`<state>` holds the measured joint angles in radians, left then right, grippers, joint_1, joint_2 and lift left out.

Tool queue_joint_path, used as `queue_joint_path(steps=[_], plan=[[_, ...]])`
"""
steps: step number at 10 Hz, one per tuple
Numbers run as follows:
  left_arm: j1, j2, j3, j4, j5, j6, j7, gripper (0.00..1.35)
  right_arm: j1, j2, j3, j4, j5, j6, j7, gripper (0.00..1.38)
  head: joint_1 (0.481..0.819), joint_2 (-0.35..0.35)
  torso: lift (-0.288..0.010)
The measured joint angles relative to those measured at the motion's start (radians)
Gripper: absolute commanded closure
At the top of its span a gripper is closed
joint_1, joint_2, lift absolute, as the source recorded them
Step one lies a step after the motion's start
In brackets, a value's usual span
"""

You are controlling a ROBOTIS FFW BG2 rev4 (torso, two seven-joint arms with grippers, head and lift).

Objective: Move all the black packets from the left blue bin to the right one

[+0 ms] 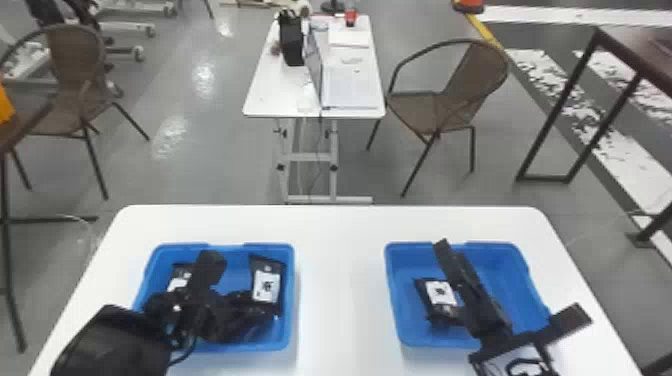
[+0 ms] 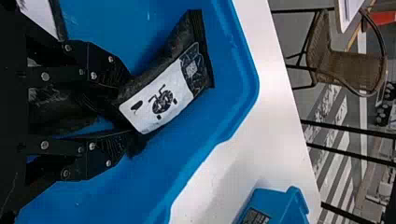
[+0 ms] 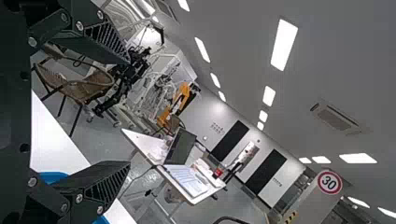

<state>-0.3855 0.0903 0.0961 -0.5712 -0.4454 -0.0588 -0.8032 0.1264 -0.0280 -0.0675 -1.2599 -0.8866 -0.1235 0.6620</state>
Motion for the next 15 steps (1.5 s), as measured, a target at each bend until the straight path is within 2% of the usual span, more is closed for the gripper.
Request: queue_joint_path(steps=[1, 3, 4, 5, 6, 9, 10, 11, 13, 15], plan=[[-0.001, 0.002, -0.003, 0.0, 0.006, -0.011, -0.009, 1.12, 0.001, 0.001, 0.0, 0.0, -0.001, 0.001, 0.001, 0.27, 0.695, -0.048, 0.0], [0.002, 0.002, -0.001, -0.001, 0.004, -0.016, 0.0, 1.22, 0.001, 0.002, -0.001, 0.002, -0.004, 0.002, 0.006, 0.27, 0.695, -0.047, 0.0], [0.004, 0.001, 0.007, -0.001, 0.008, -0.03, -0.005, 1.22, 0.001, 0.002, -0.002, 0.003, -0.005, 0.002, 0.007, 0.27, 0.695, -0.047, 0.0], [0.007, 0.005, 0.011, -0.009, 0.018, -0.056, -0.036, 1.22, 0.0, 0.002, -0.002, 0.003, -0.006, 0.003, 0.01, 0.27, 0.695, -0.05, 0.0], [0.03, 0.01, 0.017, -0.063, 0.047, -0.066, -0.084, 1.22, -0.001, 0.002, -0.002, 0.001, -0.006, 0.005, 0.012, 0.27, 0.695, -0.053, 0.0], [0.262, 0.01, 0.072, -0.576, 0.124, 0.065, -0.216, 1.22, 0.003, 0.002, 0.003, -0.004, -0.005, 0.02, 0.024, 0.27, 0.695, -0.027, 0.0], [0.314, 0.007, 0.076, -0.703, 0.151, 0.099, -0.251, 1.22, 0.008, 0.0, 0.002, -0.012, -0.005, 0.03, 0.033, 0.27, 0.695, -0.028, 0.0], [0.34, 0.0, 0.067, -0.776, 0.199, 0.13, -0.291, 1.22, 0.009, -0.004, 0.002, -0.021, -0.001, 0.041, 0.049, 0.27, 0.695, -0.032, 0.0], [0.324, -0.017, 0.035, -0.802, 0.306, 0.175, -0.365, 1.22, -0.015, -0.006, 0.016, -0.03, 0.012, 0.072, 0.073, 0.27, 0.695, -0.063, 0.0], [0.277, -0.019, 0.006, -0.753, 0.408, 0.185, -0.408, 1.22, -0.05, -0.006, 0.047, -0.034, 0.012, 0.116, 0.09, 0.27, 0.695, -0.059, 0.0]])
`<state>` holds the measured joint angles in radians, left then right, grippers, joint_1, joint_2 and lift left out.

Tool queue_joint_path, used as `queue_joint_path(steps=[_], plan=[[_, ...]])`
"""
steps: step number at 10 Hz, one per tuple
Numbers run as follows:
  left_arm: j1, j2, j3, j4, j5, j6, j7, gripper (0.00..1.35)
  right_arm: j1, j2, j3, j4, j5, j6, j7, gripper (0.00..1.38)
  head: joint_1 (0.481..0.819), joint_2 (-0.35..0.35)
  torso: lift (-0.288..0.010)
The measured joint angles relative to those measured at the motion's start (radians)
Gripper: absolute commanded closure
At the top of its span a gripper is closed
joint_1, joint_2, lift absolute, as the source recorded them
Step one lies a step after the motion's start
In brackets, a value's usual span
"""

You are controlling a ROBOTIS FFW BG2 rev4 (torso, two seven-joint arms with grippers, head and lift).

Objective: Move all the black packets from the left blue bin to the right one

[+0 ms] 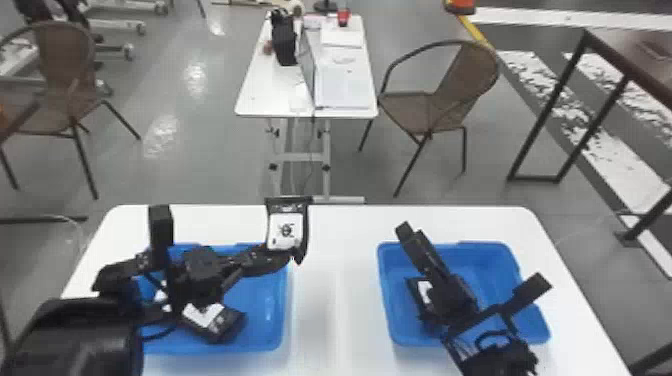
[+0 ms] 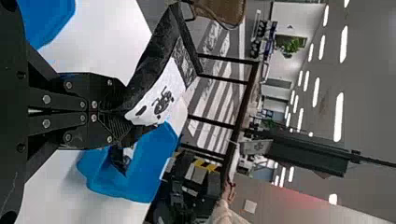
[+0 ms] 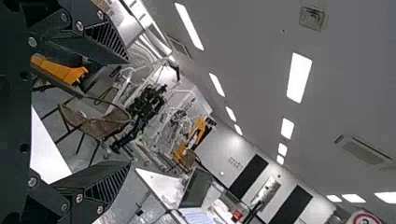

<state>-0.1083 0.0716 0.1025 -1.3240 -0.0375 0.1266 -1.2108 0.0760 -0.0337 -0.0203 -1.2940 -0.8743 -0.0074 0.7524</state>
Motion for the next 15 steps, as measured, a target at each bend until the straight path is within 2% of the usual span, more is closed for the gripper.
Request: queue_joint_path(steps=[2, 4, 6, 8, 9, 10, 11, 15], plan=[[-0.044, 0.014, -0.066, 0.085, 0.145, -0.004, -0.007, 1.22, -0.035, 0.0, 0.019, 0.004, 0.009, 0.041, 0.008, 0.27, 0.695, -0.06, 0.0], [-0.094, 0.013, -0.156, 0.163, 0.195, -0.007, -0.02, 1.22, -0.073, 0.0, 0.033, 0.025, 0.014, 0.053, 0.014, 0.27, 0.695, -0.08, 0.0], [-0.162, -0.011, -0.244, 0.256, 0.195, -0.03, -0.05, 1.22, -0.111, 0.0, 0.052, 0.049, 0.015, 0.074, 0.014, 0.27, 0.695, -0.117, 0.0], [-0.204, -0.044, -0.282, 0.285, 0.133, -0.034, -0.082, 1.22, -0.149, 0.0, 0.063, 0.08, 0.045, 0.083, 0.017, 0.26, 0.695, -0.137, 0.0], [-0.21, -0.049, -0.297, 0.29, 0.123, -0.031, -0.083, 1.22, -0.156, -0.002, 0.064, 0.083, 0.063, 0.084, 0.023, 0.49, 0.695, -0.146, 0.0], [-0.212, -0.05, -0.305, 0.295, 0.121, -0.03, -0.08, 1.22, -0.162, -0.003, 0.064, 0.085, 0.077, 0.084, 0.043, 1.11, 0.695, -0.148, 0.0], [-0.214, -0.049, -0.304, 0.297, 0.122, -0.03, -0.078, 1.22, -0.168, -0.004, 0.064, 0.093, 0.091, 0.084, 0.052, 1.21, 0.695, -0.145, 0.0], [-0.219, -0.04, -0.276, 0.298, 0.108, -0.039, -0.065, 1.22, -0.148, -0.006, 0.069, 0.064, 0.097, 0.133, 0.078, 1.28, 0.695, -0.117, 0.0]])
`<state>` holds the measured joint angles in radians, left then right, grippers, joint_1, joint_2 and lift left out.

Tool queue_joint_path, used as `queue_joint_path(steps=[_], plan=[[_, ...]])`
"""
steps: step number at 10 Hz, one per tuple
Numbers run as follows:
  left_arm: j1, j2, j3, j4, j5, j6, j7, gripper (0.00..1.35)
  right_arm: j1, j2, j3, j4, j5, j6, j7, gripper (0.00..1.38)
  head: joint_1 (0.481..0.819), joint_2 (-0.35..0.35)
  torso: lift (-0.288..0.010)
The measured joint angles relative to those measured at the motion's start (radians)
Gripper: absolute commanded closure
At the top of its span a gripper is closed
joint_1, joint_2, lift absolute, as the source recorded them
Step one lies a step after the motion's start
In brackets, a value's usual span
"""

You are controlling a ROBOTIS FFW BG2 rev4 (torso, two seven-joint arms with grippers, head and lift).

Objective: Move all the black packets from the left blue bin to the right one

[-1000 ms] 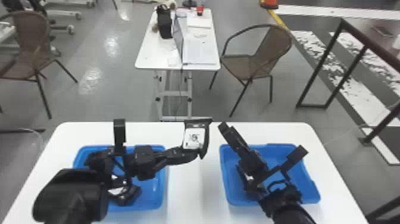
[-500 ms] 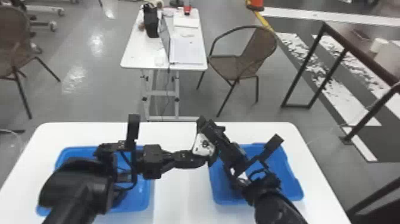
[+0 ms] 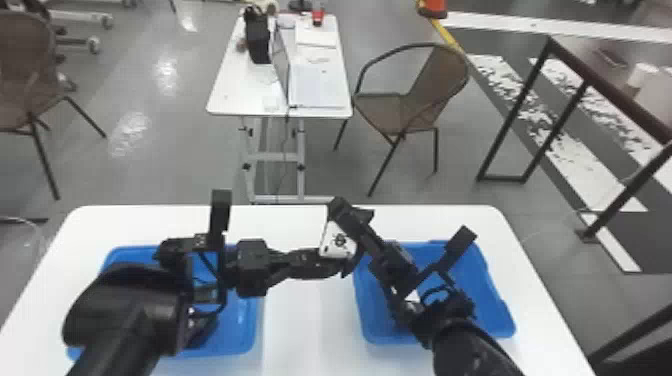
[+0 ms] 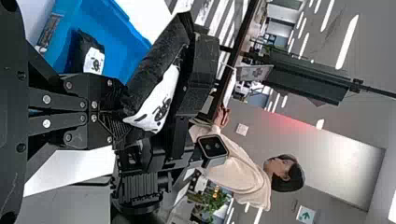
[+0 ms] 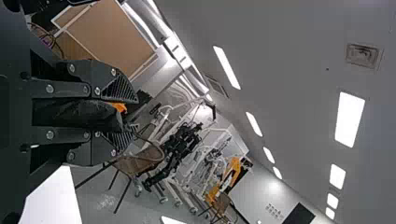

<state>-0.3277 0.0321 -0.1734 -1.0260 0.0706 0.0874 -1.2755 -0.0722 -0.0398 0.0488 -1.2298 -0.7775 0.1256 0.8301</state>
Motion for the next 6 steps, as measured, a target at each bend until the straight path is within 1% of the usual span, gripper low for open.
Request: queue_joint_path(steps=[1, 2, 3, 4, 5, 6], plan=[[0.001, 0.002, 0.009, 0.0, 0.002, -0.01, 0.021, 1.08, 0.002, 0.0, 0.0, -0.003, -0.002, 0.001, 0.001, 1.28, 0.695, -0.111, 0.0], [0.011, 0.001, 0.027, -0.003, 0.005, -0.026, 0.069, 0.66, 0.004, 0.0, -0.004, -0.004, -0.013, 0.002, 0.0, 1.28, 0.695, -0.107, 0.0], [0.037, 0.001, 0.063, -0.027, 0.0, -0.016, 0.124, 0.3, 0.005, 0.001, -0.02, -0.001, -0.024, -0.001, 0.0, 1.28, 0.695, -0.098, 0.0], [0.077, 0.003, 0.116, -0.071, -0.02, 0.007, 0.152, 0.08, 0.004, 0.0, -0.05, 0.005, -0.021, -0.002, 0.0, 1.28, 0.695, -0.089, 0.0], [0.125, 0.009, 0.171, -0.127, -0.037, 0.028, 0.174, 0.11, 0.003, -0.001, -0.089, 0.017, -0.015, -0.003, 0.0, 1.28, 0.695, -0.082, 0.0], [0.17, 0.018, 0.217, -0.179, -0.035, 0.046, 0.194, 0.08, 0.002, -0.006, -0.127, 0.037, -0.012, -0.003, 0.0, 1.28, 0.695, -0.078, 0.0]])
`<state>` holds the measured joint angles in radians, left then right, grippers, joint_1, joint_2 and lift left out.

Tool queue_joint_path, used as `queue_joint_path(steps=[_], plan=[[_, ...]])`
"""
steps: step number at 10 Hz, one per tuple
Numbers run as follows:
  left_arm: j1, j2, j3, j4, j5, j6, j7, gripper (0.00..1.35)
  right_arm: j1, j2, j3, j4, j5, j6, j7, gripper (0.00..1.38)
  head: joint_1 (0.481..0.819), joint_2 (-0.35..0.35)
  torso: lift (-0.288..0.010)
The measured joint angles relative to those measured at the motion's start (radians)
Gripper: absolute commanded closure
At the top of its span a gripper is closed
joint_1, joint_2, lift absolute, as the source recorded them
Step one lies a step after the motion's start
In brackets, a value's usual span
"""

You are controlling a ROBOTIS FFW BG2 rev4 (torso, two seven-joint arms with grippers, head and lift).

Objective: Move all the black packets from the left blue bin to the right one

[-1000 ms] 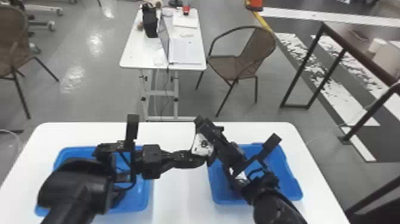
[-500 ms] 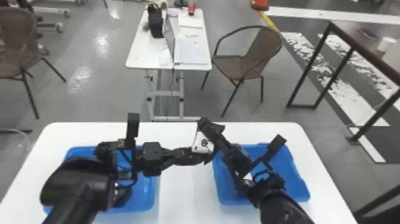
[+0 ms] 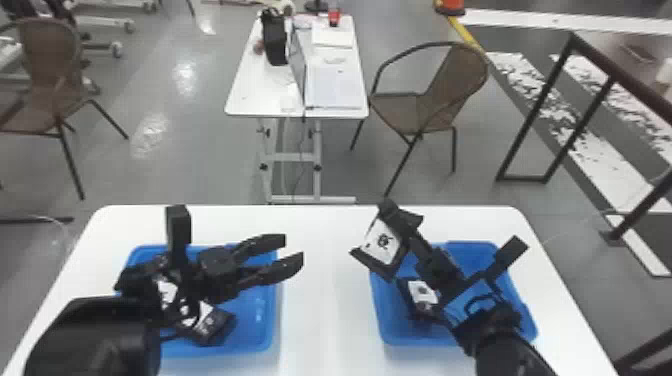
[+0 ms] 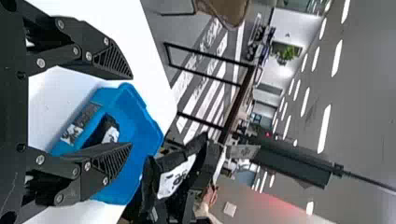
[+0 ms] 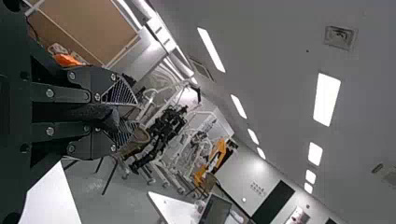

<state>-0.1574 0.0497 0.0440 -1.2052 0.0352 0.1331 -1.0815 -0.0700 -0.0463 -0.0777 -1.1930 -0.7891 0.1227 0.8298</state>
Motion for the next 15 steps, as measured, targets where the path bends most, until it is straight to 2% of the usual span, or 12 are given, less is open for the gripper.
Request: queue_joint_path(steps=[1, 4, 5, 6, 7, 8, 9, 10, 12, 13, 15], plan=[[0.042, 0.005, 0.042, -0.05, 0.008, 0.012, 0.02, 0.0, -0.008, -0.009, -0.035, 0.034, 0.009, -0.001, 0.0, 1.28, 0.695, -0.075, 0.0], [0.158, 0.001, 0.139, -0.202, 0.009, 0.054, 0.108, 0.0, -0.079, -0.057, -0.11, 0.245, 0.027, -0.04, 0.0, 1.28, 0.695, -0.082, 0.0], [0.174, 0.0, 0.159, -0.214, 0.012, 0.027, 0.111, 0.0, -0.108, -0.079, -0.123, 0.324, 0.044, -0.063, -0.001, 1.28, 0.695, -0.092, 0.0], [0.179, 0.0, 0.171, -0.216, 0.015, -0.001, 0.111, 0.07, -0.128, -0.101, -0.145, 0.383, 0.086, -0.08, -0.016, 1.26, 0.695, -0.108, 0.0], [0.179, -0.003, 0.182, -0.218, 0.014, -0.011, 0.111, 0.16, -0.135, -0.119, -0.162, 0.415, 0.114, -0.086, -0.052, 1.01, 0.695, -0.128, 0.0], [0.18, -0.01, 0.198, -0.218, 0.013, -0.016, 0.111, 0.2, -0.136, -0.131, -0.168, 0.436, 0.119, -0.077, -0.096, 0.48, 0.695, -0.136, 0.0], [0.185, -0.016, 0.213, -0.221, 0.006, -0.025, 0.111, 0.2, -0.135, -0.136, -0.172, 0.442, 0.121, -0.065, -0.133, 0.08, 0.695, -0.144, 0.0], [0.19, -0.022, 0.233, -0.229, -0.022, -0.027, 0.111, 0.2, -0.123, -0.136, -0.173, 0.43, 0.124, -0.085, -0.173, 0.06, 0.695, -0.146, 0.0], [0.192, -0.025, 0.278, -0.244, -0.104, -0.002, 0.108, 0.21, -0.063, -0.119, -0.179, 0.313, 0.126, -0.193, -0.271, 0.22, 0.695, -0.149, 0.0], [0.192, -0.015, 0.295, -0.249, -0.162, 0.019, 0.101, 0.21, -0.019, -0.106, -0.18, 0.215, 0.13, -0.241, -0.316, 0.25, 0.695, -0.148, 0.0], [0.184, 0.016, 0.314, -0.25, -0.295, 0.051, 0.053, 0.21, 0.043, -0.083, -0.183, 0.055, 0.146, -0.302, -0.327, 0.25, 0.695, -0.119, 0.0]])
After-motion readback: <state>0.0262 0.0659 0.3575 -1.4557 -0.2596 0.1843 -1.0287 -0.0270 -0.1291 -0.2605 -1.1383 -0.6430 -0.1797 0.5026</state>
